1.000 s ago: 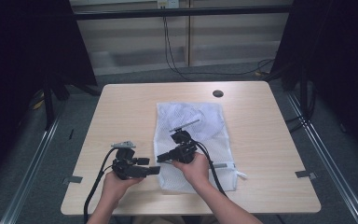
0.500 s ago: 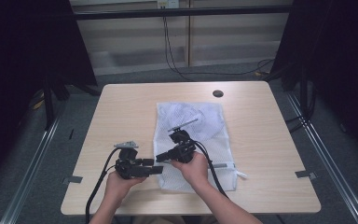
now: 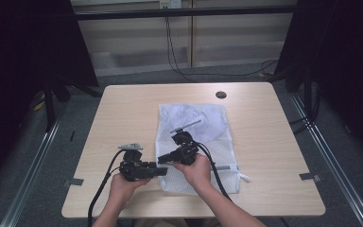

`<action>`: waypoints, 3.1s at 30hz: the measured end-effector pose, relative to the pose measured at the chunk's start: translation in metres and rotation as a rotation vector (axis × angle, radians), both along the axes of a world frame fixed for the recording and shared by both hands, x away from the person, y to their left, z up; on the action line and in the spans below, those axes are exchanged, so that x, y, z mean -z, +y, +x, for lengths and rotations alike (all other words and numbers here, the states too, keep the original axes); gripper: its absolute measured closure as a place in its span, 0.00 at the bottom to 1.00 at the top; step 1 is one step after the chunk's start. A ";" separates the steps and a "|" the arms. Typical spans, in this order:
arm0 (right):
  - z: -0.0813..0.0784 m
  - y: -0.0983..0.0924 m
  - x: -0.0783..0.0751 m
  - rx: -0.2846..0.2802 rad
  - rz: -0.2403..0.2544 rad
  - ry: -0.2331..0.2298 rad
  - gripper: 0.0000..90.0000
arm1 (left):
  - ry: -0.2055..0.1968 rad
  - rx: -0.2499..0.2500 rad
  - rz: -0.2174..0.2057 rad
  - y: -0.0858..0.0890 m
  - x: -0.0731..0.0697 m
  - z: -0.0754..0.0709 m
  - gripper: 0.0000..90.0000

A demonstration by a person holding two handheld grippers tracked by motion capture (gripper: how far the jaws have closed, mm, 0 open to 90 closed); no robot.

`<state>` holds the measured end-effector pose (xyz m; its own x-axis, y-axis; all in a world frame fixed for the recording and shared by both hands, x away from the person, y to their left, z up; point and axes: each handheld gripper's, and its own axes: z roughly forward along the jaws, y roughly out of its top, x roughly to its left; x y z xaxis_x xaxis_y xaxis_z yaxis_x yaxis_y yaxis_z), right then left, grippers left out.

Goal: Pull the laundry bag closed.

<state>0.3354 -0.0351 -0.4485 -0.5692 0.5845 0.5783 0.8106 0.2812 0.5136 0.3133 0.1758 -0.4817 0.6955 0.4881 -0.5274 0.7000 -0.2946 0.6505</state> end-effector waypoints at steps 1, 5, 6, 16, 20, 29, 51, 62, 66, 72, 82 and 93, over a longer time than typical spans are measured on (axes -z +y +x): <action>0.000 0.000 0.000 -0.002 -0.001 -0.003 0.96 | -0.005 0.001 0.002 0.000 0.000 0.000 0.55; 0.000 -0.001 -0.002 -0.001 0.004 -0.015 0.96 | -0.009 0.000 -0.005 0.000 0.000 0.001 0.60; -0.001 -0.001 -0.002 -0.001 0.007 -0.018 0.96 | -0.007 0.001 -0.008 0.000 0.000 0.001 0.61; -0.002 0.000 -0.003 -0.002 0.009 -0.020 0.96 | 0.010 -0.016 -0.011 -0.002 0.001 0.001 0.65; -0.002 -0.001 -0.004 0.004 0.016 -0.016 0.96 | 0.018 -0.025 -0.021 -0.002 0.002 0.002 0.69; -0.002 0.000 -0.004 0.001 0.016 -0.024 0.96 | 0.029 -0.022 -0.019 -0.005 0.003 0.003 0.67; -0.003 -0.006 -0.007 0.006 0.022 -0.020 0.96 | 0.048 -0.064 -0.026 -0.001 0.003 0.001 0.97; -0.003 -0.013 -0.005 0.013 0.013 -0.012 0.96 | 0.064 -0.073 -0.039 -0.001 0.003 0.001 0.97; -0.003 -0.017 -0.003 0.017 0.024 -0.003 0.96 | 0.062 -0.071 -0.040 -0.002 0.003 0.001 0.97; -0.003 -0.020 -0.003 0.028 0.014 -0.004 0.96 | 0.058 -0.081 -0.043 -0.001 0.002 0.000 0.97; -0.003 -0.029 0.000 0.053 0.003 0.004 0.96 | 0.068 -0.091 -0.058 0.001 0.003 0.000 0.97; -0.002 -0.044 0.001 0.076 -0.009 0.007 0.96 | 0.064 -0.106 -0.075 0.004 0.000 0.000 0.97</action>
